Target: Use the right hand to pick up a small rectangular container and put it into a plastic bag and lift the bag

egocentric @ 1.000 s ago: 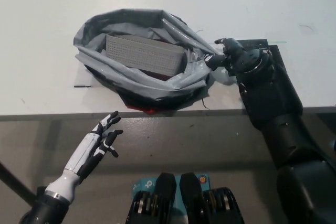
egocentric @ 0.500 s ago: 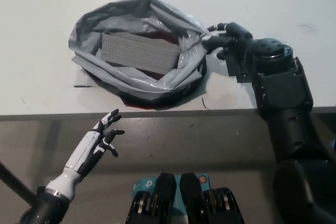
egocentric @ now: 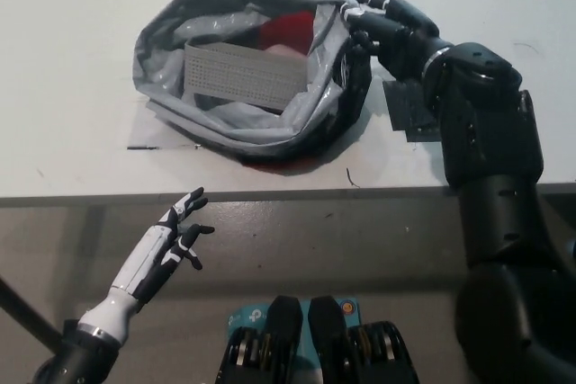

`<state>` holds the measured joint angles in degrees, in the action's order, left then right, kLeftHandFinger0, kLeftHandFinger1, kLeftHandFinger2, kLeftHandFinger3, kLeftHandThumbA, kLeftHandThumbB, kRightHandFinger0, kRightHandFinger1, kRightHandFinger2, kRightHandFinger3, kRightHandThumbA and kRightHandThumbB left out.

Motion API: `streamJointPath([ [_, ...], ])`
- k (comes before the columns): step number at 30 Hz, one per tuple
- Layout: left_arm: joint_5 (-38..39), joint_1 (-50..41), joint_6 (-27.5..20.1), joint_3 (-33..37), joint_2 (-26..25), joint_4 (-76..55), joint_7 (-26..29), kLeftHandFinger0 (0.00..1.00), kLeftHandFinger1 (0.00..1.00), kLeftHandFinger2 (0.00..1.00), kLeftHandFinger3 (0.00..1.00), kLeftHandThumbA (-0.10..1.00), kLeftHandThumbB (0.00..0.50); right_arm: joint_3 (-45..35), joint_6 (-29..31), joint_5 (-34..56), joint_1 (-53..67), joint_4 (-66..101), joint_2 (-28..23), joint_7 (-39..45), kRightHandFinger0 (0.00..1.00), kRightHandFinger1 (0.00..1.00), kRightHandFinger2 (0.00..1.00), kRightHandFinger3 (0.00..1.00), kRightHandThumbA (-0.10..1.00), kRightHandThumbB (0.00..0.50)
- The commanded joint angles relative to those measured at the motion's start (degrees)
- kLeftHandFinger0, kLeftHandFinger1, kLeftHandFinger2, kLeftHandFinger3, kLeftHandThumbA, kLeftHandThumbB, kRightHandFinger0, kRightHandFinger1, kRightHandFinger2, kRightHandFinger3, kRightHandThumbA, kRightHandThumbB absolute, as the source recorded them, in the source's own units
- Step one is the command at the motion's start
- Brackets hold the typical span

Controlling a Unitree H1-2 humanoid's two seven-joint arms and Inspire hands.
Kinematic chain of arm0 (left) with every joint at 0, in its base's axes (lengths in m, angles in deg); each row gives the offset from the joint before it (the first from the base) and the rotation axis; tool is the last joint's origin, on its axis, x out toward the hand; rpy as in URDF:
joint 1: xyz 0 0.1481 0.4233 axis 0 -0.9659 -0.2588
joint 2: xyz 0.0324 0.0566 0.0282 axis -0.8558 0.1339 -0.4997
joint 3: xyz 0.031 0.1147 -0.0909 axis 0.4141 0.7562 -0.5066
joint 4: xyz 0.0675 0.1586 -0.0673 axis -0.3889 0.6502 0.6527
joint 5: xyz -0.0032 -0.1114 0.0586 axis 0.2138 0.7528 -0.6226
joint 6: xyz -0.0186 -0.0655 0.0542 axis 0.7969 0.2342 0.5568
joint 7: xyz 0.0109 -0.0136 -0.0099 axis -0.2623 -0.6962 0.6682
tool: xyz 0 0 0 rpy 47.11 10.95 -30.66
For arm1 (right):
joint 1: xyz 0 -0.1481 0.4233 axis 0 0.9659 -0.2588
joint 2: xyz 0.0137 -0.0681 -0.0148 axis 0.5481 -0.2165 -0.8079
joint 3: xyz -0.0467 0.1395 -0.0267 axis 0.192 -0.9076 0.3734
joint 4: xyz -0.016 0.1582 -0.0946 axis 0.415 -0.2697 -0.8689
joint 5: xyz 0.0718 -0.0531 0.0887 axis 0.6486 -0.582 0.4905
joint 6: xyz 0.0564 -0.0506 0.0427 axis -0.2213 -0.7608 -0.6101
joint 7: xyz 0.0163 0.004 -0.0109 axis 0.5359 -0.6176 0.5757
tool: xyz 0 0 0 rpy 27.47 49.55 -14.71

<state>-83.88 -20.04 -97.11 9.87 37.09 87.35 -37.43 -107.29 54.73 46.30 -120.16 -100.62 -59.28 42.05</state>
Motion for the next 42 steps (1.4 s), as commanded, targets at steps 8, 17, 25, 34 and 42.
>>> streamJointPath([
  [8, 0.3, 1.9, -2.4, -0.4, -1.1, -0.5, -0.2, 0.43, 0.75, 1.0, 1.0, 0.98, 0.5, -0.8, 0.0, 29.2, -15.0, 3.8, 3.0, -10.2, 0.0, 0.02, 0.36, 0.45, 0.36, 0.015],
  [17, -0.4, 1.6, -2.9, -0.1, -1.2, -0.4, -0.1, 0.44, 0.75, 1.0, 1.0, 1.0, 0.5, 3.0, 0.0, 40.2, -23.9, 4.3, 4.6, -16.9, 0.0, 0.03, 0.45, 0.69, 0.33, 0.029],
  [25, 0.1, 1.7, -2.2, -0.1, -1.1, -0.6, -0.4, 0.43, 0.75, 1.0, 1.0, 0.97, 0.5, 2.7, 0.0, 42.1, -35.5, -0.2, 4.7, -20.1, 0.0, 0.12, 0.56, 0.74, 0.39, 0.004],
  [34, -0.7, 1.7, -2.6, 0.4, -1.3, -0.8, -0.1, 0.44, 0.74, 1.0, 1.0, 0.99, 0.5, 3.6, 0.0, 44.2, -41.9, -2.2, 4.0, -22.0, 0.0, 0.17, 0.57, 0.66, 0.39, 0.01],
  [42, -1.0, 1.5, -1.9, 0.7, -1.5, -1.4, -0.4, 0.45, 0.74, 1.0, 1.0, 1.0, 0.5, 5.4, 0.0, 48.0, -42.0, -1.3, 4.1, -24.7, 0.0, 0.21, 0.6, 0.65, 0.34, 0.028],
])
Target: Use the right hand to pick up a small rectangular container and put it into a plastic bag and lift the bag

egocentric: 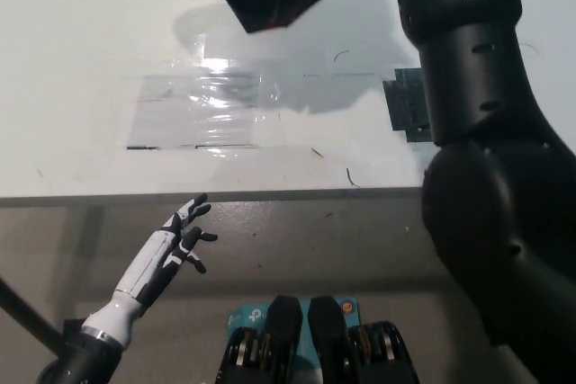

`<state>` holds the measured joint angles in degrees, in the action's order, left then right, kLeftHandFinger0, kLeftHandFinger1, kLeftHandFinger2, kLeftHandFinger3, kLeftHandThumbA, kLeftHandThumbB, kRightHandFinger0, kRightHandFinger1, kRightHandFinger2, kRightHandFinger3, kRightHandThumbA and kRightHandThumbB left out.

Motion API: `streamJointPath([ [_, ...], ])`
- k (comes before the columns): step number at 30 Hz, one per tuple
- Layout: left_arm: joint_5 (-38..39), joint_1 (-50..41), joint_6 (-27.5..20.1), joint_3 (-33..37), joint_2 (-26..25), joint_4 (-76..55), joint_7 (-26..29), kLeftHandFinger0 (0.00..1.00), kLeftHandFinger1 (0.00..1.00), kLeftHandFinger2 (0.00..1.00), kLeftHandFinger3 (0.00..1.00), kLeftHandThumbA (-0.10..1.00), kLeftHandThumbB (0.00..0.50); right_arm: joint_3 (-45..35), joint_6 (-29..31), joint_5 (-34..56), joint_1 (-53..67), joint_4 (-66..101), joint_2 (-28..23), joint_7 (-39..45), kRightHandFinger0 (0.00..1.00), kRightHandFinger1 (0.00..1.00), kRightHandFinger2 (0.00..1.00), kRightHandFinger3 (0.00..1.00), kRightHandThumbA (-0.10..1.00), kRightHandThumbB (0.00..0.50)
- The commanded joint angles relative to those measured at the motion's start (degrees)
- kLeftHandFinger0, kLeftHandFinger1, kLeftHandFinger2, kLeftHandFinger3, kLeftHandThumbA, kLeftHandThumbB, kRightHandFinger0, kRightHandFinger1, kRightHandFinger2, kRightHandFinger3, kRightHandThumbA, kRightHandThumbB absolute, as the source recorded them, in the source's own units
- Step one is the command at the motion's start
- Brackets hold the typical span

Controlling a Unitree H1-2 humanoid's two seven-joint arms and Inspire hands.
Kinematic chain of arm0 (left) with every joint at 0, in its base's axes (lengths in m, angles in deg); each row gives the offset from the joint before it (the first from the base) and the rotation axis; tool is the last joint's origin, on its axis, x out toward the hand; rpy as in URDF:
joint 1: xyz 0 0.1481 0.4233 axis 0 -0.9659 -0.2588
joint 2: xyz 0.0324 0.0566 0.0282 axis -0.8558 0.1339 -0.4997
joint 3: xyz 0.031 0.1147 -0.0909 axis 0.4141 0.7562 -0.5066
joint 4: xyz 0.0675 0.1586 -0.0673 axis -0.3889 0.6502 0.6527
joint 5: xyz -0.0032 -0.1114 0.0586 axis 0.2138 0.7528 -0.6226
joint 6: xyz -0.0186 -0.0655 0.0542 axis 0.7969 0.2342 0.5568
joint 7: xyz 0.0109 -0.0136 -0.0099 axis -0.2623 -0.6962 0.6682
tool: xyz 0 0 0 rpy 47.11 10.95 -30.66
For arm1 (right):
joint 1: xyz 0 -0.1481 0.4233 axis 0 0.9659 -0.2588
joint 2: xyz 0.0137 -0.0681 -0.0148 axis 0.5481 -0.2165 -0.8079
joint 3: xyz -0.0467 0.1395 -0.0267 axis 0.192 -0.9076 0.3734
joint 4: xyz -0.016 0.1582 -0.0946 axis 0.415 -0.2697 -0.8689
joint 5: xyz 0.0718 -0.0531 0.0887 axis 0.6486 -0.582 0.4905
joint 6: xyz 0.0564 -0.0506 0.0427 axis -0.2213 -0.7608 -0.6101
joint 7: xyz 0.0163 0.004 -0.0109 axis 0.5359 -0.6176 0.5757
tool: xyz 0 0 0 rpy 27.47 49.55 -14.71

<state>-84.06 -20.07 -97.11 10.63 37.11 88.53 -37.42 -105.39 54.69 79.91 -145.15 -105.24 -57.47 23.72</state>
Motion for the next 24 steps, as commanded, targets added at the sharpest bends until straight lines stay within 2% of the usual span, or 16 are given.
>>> streamJointPath([
  [1, -0.8, 1.5, -1.8, 0.0, -1.5, -2.6, -0.4, 0.45, 0.74, 1.0, 1.0, 1.0, 0.5, 3.7, 0.0, 14.6, -17.0, 3.4, 2.3, -6.6, 0.0, 0.21, 0.6, 0.65, 0.34, 0.028],
  [6, -1.0, 1.7, -1.7, 0.2, -1.6, -2.7, -0.6, 0.44, 0.73, 1.0, 1.0, 1.0, 0.5, 5.3, 0.0, 15.9, -15.6, 3.8, 2.2, -6.9, 0.0, 0.21, 0.6, 0.64, 0.35, 0.001],
  [10, -0.7, 1.7, -1.5, 0.3, -1.6, -2.6, -1.0, 0.44, 0.73, 1.0, 1.0, 0.99, 0.5, 7.1, 0.0, 17.4, -12.6, 3.6, 2.4, -6.9, 0.0, 0.2, 0.59, 0.62, 0.36, 0.0],
  [12, -1.4, 1.9, -1.6, 0.6, -1.8, -2.5, -1.0, 0.44, 0.72, 1.0, 1.0, 1.0, 0.5, 7.7, 0.0, 18.1, -10.8, 3.4, 2.7, -7.3, 0.0, 0.16, 0.55, 0.6, 0.34, 0.0],
  [16, -1.1, 1.9, -1.0, 0.6, -1.7, -2.8, -1.1, 0.43, 0.72, 1.0, 1.0, 1.0, 0.5, 7.9, 0.0, 19.5, -6.6, 2.1, 4.4, -8.1, 0.0, 0.15, 0.56, 0.62, 0.33, 0.0],
  [18, -1.0, 1.9, -0.5, 0.6, -1.7, -3.0, -1.3, 0.44, 0.72, 1.0, 1.0, 0.99, 0.5, 7.4, 0.0, 19.9, -5.2, 1.3, 5.1, -8.2, 0.0, 0.13, 0.55, 0.63, 0.29, 0.0],
  [20, -0.6, 2.2, -0.3, 0.6, -1.6, -2.8, -1.5, 0.43, 0.72, 1.0, 1.0, 0.98, 0.5, 7.5, 0.0, 19.2, -3.0, -0.4, 6.2, -7.7, 0.0, 0.05, 0.48, 0.61, 0.26, 0.014],
  [22, -0.8, 2.5, -0.4, 0.7, -1.6, -2.7, -1.5, 0.42, 0.72, 1.0, 1.0, 0.98, 0.5, 7.1, 0.0, 19.0, -1.6, -0.3, 7.1, -8.5, 0.0, 0.02, 0.46, 0.61, 0.21, 0.029],
  [24, -0.6, 2.8, -0.3, 0.7, -1.7, -2.5, -1.9, 0.43, 0.72, 1.0, 1.0, 0.97, 0.5, 7.1, 0.0, 18.2, -0.1, -1.0, 7.7, -8.7, 0.0, 0.0, 0.41, 0.57, 0.25, 0.019],
])
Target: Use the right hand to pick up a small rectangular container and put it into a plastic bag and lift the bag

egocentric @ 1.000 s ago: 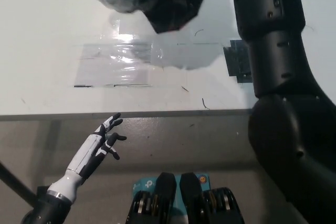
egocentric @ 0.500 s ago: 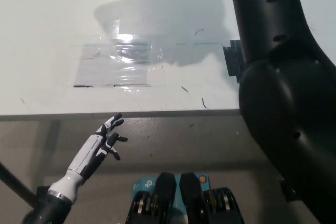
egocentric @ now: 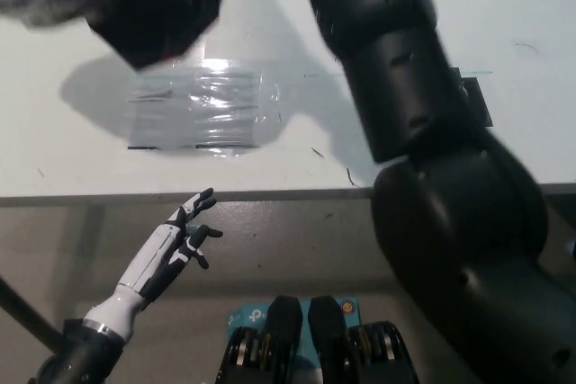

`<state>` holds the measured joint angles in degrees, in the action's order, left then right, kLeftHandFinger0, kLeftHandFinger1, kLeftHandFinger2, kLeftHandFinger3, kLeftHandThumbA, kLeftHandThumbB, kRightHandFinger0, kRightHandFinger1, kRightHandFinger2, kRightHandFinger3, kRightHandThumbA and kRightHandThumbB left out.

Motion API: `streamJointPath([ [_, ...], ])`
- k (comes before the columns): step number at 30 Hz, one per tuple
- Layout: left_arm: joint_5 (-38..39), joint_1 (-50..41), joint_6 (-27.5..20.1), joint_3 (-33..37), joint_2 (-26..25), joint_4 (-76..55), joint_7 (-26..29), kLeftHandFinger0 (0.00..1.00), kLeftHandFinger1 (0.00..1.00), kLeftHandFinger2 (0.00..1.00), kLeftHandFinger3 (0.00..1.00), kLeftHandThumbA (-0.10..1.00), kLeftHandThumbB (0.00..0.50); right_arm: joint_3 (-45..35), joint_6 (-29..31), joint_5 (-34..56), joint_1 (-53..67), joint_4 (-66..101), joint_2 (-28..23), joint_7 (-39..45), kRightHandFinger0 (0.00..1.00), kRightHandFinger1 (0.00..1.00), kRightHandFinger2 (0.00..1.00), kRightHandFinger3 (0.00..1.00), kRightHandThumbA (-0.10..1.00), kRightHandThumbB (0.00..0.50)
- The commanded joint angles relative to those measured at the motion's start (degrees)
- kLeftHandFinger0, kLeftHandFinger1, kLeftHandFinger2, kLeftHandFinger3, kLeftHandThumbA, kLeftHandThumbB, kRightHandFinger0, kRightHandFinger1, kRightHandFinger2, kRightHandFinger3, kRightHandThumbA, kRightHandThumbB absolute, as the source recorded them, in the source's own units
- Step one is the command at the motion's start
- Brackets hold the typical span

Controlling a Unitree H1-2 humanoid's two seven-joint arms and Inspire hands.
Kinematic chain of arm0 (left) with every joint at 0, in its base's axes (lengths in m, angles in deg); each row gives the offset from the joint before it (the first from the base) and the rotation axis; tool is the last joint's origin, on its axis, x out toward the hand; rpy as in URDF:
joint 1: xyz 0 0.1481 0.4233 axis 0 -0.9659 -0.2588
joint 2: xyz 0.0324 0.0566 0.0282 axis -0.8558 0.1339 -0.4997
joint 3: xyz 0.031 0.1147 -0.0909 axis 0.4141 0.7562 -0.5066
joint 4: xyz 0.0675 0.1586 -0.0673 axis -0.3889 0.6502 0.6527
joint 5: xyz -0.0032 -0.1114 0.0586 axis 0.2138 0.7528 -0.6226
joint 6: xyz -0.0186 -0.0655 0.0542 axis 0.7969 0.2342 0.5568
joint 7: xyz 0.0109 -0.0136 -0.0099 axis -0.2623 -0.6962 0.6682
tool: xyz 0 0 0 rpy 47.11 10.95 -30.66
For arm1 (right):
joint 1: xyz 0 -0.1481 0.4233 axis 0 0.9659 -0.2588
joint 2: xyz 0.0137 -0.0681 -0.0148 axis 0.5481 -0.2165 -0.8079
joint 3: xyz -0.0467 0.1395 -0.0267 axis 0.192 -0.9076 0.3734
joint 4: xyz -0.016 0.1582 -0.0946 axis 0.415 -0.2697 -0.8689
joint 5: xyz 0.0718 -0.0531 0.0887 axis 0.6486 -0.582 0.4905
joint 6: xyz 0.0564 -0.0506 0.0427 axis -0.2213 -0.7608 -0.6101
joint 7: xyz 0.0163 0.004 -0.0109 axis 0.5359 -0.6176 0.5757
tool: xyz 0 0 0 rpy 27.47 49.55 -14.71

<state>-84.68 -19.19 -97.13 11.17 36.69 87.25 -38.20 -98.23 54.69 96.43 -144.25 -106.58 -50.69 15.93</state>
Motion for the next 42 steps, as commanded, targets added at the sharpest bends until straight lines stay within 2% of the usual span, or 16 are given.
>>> streamJointPath([
  [1, 0.0, 2.0, -0.2, 0.1, -1.4, -1.4, -1.2, 0.43, 0.73, 1.0, 1.0, 0.97, 0.5, 0.0, 0.0, 0.5, 0.2, 0.5, 1.3, -0.3, 0.0, 0.0, 0.41, 0.57, 0.25, 0.01],
  [9, -0.2, 2.9, 0.2, 0.4, -1.1, -1.4, -1.7, 0.44, 0.72, 1.0, 1.0, 0.94, 0.5, 0.1, 2.4, -4.2, 4.1, -8.5, 1.4, 3.8, 0.0, 0.0, 0.35, 0.56, 0.3, 0.0],
  [11, -0.6, 3.4, 0.3, 0.5, -1.0, -1.2, -1.7, 0.44, 0.72, 1.0, 1.0, 0.93, 0.5, -0.1, 3.7, -5.0, 4.8, -13.0, 1.1, 4.6, 0.0, 0.0, 0.4, 0.66, 0.28, 0.0],
  [16, -1.1, 4.0, 0.3, 1.0, -1.0, -1.4, -2.0, 0.5, 0.73, 1.0, 1.0, 0.94, 0.5, 3.4, 7.5, -10.7, 7.0, -23.2, -0.5, 9.0, 0.0, 0.02, 0.45, 0.57, 0.33, 0.021],
  [17, -1.1, 4.1, 0.4, 1.1, -1.0, -1.5, -2.1, 0.5, 0.73, 1.0, 1.0, 0.94, 0.5, 3.5, 7.8, -11.0, 7.3, -24.8, -0.8, 9.2, 0.01, 0.08, 0.51, 0.62, 0.32, 0.028],
  [18, -1.2, 4.2, 0.4, 1.1, -0.9, -1.5, -2.0, 0.5, 0.73, 1.0, 1.0, 0.94, 0.5, 4.5, 7.3, -12.2, 7.5, -26.0, -1.4, 9.5, 0.08, 0.22, 0.67, 0.84, 0.34, 0.034],
  [19, -1.3, 4.3, 0.4, 1.1, -0.9, -1.5, -1.9, 0.5, 0.72, 1.0, 1.0, 0.94, 0.5, 4.7, 7.2, -12.6, 7.5, -26.4, -1.5, 9.6, 0.06, 0.24, 0.67, 0.85, 0.37, 0.035],
  [20, -1.2, 4.4, 0.7, 1.0, -1.0, -1.6, -2.0, 0.51, 0.74, 1.0, 1.0, 0.95, 0.5, 5.6, 7.4, -13.7, 7.7, -27.2, -2.0, 10.7, 0.47, 0.77, 1.0, 1.0, 0.45, 0.006],
  [21, -1.2, 4.5, 0.8, 1.0, -1.0, -1.5, -2.0, 0.51, 0.74, 1.0, 1.0, 0.95, 0.5, 6.3, 7.4, -14.5, 7.9, -27.5, -2.3, 11.2, 0.6, 0.85, 1.0, 1.0, 0.48, 0.059],
  [22, -1.1, 4.6, 0.8, 1.0, -1.0, -1.3, -2.0, 0.51, 0.74, 1.0, 1.0, 0.95, 0.5, 8.1, 7.0, -16.4, 8.0, -28.0, -2.8, 12.2, 0.84, 1.0, 1.0, 1.0, 0.61, 0.095],
  [23, -1.1, 4.5, 0.7, 1.0, -1.0, -1.4, -2.0, 0.51, 0.74, 1.0, 1.0, 0.95, 0.5, 11.6, 7.0, -19.8, 7.9, -28.0, -3.2, 12.9, 1.0, 1.0, 1.0, 1.0, 0.7, 0.174],
  [24, -1.1, 4.5, 0.7, 1.0, -1.0, -1.4, -2.1, 0.51, 0.74, 1.0, 1.0, 0.95, 0.5, 12.7, 7.1, -20.7, 7.9, -28.0, -3.3, 13.1, 1.0, 1.0, 1.0, 1.0, 0.74, 0.201],
  [25, -1.2, 4.6, 0.8, 1.1, -1.1, -1.5, -2.1, 0.52, 0.75, 1.0, 1.0, 0.95, 0.5, 18.9, 7.8, -26.3, 7.4, -27.8, -4.1, 14.3, 1.0, 1.0, 1.0, 1.0, 0.91, 0.338],
  [28, -1.4, 4.5, 1.1, 1.1, -1.3, -1.8, -2.3, 0.52, 0.74, 1.0, 1.0, 0.96, 0.5, 24.5, 11.9, -30.3, 6.8, -26.4, -5.4, 16.1, 1.0, 1.0, 1.0, 1.0, 0.97, 0.412],
  [36, -1.5, 4.2, 1.8, 1.3, -1.2, -2.2, -2.4, 0.47, 0.72, 1.0, 1.0, 0.93, 0.5, 28.2, 12.6, -32.6, -0.5, -16.0, -8.6, 15.0, 1.0, 1.0, 1.0, 1.0, 0.99, 0.452],
  [42, -1.8, 4.2, 2.1, 1.5, -1.1, -2.2, -2.4, 0.46, 0.71, 1.0, 1.0, 0.92, 0.5, 27.6, 5.5, -33.5, -4.1, -3.5, -10.7, 15.2, 1.0, 1.0, 1.0, 1.0, 0.97, 0.497],
])
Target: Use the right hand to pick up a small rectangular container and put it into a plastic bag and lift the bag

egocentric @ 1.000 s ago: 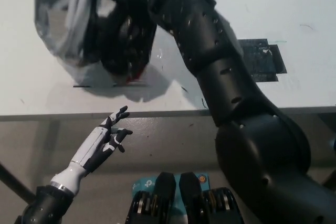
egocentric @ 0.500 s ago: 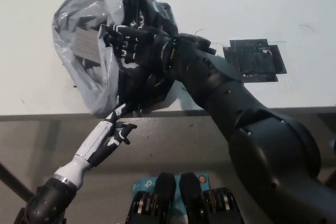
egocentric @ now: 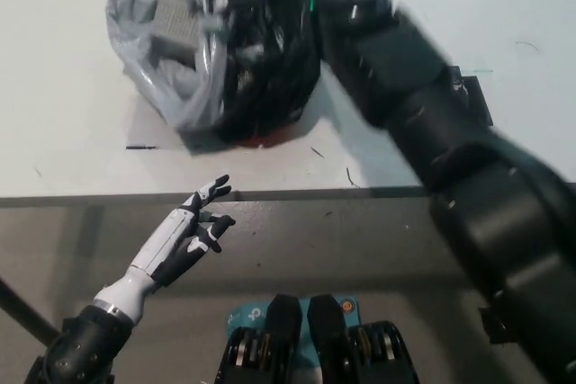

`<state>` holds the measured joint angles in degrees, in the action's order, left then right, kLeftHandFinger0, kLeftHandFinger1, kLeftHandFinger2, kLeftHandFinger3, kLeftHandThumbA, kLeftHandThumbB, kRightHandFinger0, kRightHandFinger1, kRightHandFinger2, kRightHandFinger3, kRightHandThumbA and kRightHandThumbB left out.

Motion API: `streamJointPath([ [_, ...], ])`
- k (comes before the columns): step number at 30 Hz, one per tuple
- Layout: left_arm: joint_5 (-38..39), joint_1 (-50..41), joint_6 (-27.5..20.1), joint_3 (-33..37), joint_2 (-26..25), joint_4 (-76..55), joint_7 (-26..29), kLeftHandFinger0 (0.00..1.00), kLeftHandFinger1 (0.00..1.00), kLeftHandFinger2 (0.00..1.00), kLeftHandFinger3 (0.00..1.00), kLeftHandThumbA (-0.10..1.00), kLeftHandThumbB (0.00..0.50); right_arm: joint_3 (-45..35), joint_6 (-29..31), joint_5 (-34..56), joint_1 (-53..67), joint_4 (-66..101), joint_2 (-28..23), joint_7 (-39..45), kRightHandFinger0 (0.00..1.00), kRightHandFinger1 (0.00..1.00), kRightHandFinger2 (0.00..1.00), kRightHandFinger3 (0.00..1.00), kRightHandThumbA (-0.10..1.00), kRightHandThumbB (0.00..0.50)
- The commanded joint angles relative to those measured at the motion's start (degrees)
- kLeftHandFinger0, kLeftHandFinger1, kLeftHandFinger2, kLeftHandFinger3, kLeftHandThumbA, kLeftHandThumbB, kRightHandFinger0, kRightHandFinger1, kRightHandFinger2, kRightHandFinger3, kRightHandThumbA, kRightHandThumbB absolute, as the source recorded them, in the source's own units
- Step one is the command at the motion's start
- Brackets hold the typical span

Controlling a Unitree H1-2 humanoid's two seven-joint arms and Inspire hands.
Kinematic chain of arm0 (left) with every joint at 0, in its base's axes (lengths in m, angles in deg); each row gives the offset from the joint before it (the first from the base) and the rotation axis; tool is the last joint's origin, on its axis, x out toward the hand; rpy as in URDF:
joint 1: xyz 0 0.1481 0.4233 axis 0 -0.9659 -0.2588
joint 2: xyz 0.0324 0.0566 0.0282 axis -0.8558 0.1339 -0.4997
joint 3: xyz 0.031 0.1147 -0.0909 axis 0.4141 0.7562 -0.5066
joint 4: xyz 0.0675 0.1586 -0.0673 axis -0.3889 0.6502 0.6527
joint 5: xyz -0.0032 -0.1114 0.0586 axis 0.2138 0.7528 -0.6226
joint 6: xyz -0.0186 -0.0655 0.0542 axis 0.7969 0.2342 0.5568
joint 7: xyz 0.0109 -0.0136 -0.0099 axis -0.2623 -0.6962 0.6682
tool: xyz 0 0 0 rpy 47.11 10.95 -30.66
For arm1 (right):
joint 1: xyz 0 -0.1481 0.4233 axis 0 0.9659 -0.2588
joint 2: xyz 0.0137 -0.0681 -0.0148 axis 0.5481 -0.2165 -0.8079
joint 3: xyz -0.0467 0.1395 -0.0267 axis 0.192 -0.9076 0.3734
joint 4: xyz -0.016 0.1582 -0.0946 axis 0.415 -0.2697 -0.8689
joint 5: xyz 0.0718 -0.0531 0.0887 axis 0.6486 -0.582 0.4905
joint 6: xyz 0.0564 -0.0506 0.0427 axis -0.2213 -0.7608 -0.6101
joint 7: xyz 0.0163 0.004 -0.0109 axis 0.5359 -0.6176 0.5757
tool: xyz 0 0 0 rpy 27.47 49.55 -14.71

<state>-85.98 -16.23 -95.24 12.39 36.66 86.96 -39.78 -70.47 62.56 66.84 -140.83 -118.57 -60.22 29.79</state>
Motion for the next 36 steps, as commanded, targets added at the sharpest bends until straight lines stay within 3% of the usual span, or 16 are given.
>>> streamJointPath([
  [1, -0.6, 1.3, 0.2, 0.3, -1.1, -1.9, -0.8, 0.45, 0.71, 1.0, 1.0, 0.92, 0.5, -0.2, -2.5, -4.1, -7.7, 8.9, -1.2, 1.4, 1.0, 1.0, 1.0, 1.0, 0.97, 0.499],
  [7, -0.9, 1.4, 0.0, 0.6, -1.1, -1.7, -0.7, 0.44, 0.7, 1.0, 1.0, 0.93, 0.5, -0.1, -7.6, -6.1, -10.1, 17.5, -3.1, 2.1, 1.0, 1.0, 1.0, 1.0, 0.99, 0.5],
  [13, -0.9, 1.2, 0.0, 0.7, -1.1, -1.5, -0.7, 0.45, 0.71, 1.0, 1.0, 0.92, 0.5, 0.5, -7.8, -7.1, -9.6, 22.9, -5.4, 3.6, 1.0, 1.0, 1.0, 1.0, 1.0, 0.483],
  [17, -1.2, 1.1, -0.3, 0.8, -1.0, -1.9, -0.4, 0.45, 0.71, 1.0, 1.0, 0.92, 0.5, 1.1, -7.8, -7.1, -8.6, 26.5, -7.1, 3.6, 1.0, 1.0, 1.0, 1.0, 1.0, 0.5],
  [24, -1.1, 0.9, -1.0, 0.9, -1.0, -1.2, -0.3, 0.43, 0.7, 1.0, 1.0, 0.92, 0.5, 3.3, -7.8, -7.8, -3.6, 42.6, -13.6, 5.0, 1.0, 1.0, 1.0, 1.0, 0.95, 0.48],
  [28, -0.8, 1.2, -0.7, 0.5, -1.0, -1.3, -0.1, 0.45, 0.72, 1.0, 1.0, 0.94, 0.5, 4.2, -7.8, -8.8, 1.5, 60.7, -19.9, 3.6, 1.0, 1.0, 1.0, 1.0, 1.0, 0.495],
  [32, 1.6, 3.0, -2.4, -1.0, -1.0, 0.3, 0.0, 0.49, 0.78, 1.0, 1.0, 0.97, 0.5, 1.3, -7.8, -15.2, 9.4, 84.7, -29.5, 7.3, 1.0, 1.0, 1.0, 1.0, 1.0, 0.475],
  [33, 2.4, 3.4, -2.7, -1.4, -0.8, 0.5, 0.1, 0.58, 0.88, 1.0, 1.0, 0.99, 0.5, -0.2, -7.8, -12.5, 12.4, 90.4, -32.0, 6.1, 1.0, 1.0, 1.0, 1.0, 1.0, 0.454],
  [36, 3.9, 3.8, -2.6, -2.1, -0.4, 0.4, 0.2, 0.72, 1.0, 1.0, 1.0, 1.0, 0.5, -3.3, -7.8, -7.8, 19.5, 101.9, -38.0, 3.3, 1.0, 1.0, 1.0, 1.0, 1.0, 0.432],
])
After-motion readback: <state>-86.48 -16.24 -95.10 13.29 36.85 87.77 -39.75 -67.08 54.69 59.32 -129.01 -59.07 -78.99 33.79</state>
